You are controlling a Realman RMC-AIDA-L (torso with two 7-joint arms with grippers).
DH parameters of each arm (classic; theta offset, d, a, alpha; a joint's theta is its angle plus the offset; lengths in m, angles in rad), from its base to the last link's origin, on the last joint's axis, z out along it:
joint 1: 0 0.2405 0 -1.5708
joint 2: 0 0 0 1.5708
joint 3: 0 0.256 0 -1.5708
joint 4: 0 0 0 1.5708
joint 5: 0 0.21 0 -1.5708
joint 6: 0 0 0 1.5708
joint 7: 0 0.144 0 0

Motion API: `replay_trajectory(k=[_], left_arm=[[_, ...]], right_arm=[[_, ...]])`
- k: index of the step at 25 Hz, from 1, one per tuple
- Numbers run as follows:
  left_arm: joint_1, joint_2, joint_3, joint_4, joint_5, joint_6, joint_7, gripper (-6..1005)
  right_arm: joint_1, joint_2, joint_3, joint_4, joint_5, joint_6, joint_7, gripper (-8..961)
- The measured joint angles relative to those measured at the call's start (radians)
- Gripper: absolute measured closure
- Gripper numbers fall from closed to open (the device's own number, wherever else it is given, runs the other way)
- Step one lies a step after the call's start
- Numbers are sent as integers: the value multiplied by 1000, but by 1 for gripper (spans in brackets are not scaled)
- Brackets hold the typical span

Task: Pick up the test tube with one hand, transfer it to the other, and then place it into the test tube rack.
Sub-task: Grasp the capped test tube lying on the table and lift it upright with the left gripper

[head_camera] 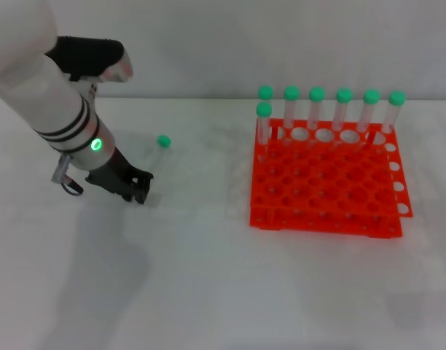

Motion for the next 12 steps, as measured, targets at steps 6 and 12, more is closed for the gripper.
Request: replay_trajectory(k=[6, 12], left_arm=[[3, -6, 0, -83, -122, 9, 107, 829], [57, -28, 0, -197, -406, 71, 395, 829]], right_arm=[[-3, -1, -11, -3, 0, -6, 3, 68], [-29, -4, -89, -81, 0, 0, 136, 69]])
